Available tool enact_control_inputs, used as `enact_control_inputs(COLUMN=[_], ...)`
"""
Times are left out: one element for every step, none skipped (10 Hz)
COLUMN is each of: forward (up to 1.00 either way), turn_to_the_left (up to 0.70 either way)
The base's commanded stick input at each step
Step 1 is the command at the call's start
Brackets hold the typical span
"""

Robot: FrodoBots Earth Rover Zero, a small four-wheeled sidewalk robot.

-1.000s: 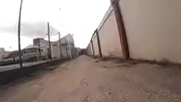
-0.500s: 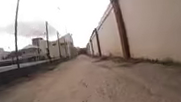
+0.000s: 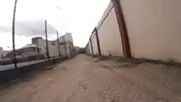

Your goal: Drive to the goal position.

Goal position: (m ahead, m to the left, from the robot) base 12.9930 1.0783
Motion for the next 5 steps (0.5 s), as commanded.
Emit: enact_control_inputs(forward=[0.3,0.3,0.3,0.3,0.3], turn_to_the_left=[0.0,0.0,0.0,0.0,0.0])
